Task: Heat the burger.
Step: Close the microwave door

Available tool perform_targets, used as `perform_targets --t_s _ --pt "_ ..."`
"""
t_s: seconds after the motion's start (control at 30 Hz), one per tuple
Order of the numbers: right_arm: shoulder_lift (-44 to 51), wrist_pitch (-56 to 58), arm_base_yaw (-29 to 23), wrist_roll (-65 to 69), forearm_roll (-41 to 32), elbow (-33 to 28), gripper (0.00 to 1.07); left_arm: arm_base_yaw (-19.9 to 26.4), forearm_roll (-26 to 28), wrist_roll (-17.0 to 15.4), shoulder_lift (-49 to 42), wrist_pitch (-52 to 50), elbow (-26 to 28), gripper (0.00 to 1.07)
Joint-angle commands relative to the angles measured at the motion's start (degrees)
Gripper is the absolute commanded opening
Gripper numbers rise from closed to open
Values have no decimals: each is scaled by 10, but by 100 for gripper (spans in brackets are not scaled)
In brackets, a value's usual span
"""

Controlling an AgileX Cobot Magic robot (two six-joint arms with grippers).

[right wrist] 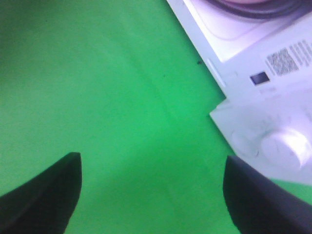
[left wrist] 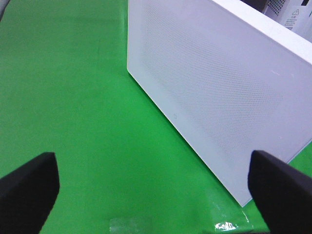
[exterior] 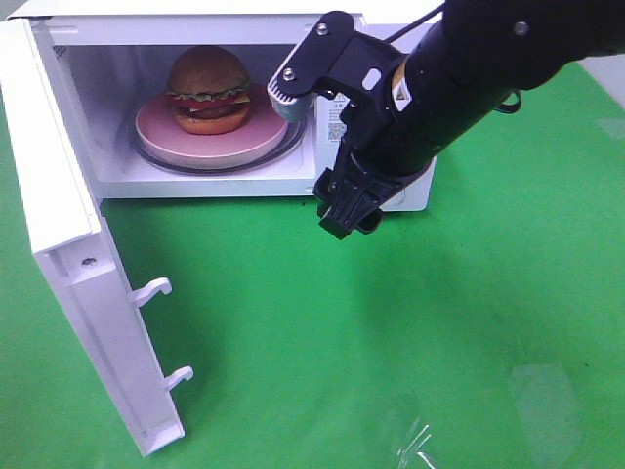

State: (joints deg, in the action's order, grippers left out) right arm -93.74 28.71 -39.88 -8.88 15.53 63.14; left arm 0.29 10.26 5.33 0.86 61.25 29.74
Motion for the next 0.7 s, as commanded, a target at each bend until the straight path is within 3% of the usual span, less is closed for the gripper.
perform_targets --t_s 0.03,0.53,0.7 --pt "28 33 0 49 -1 -15 78 1 4 -1 -2 0 -1 98" --pt "207 144 0 167 -1 -137 76 1 4 -1 -2 0 -1 98" --pt "233 159 0 177 -1 -152 76 1 4 -1 -2 0 -1 98"
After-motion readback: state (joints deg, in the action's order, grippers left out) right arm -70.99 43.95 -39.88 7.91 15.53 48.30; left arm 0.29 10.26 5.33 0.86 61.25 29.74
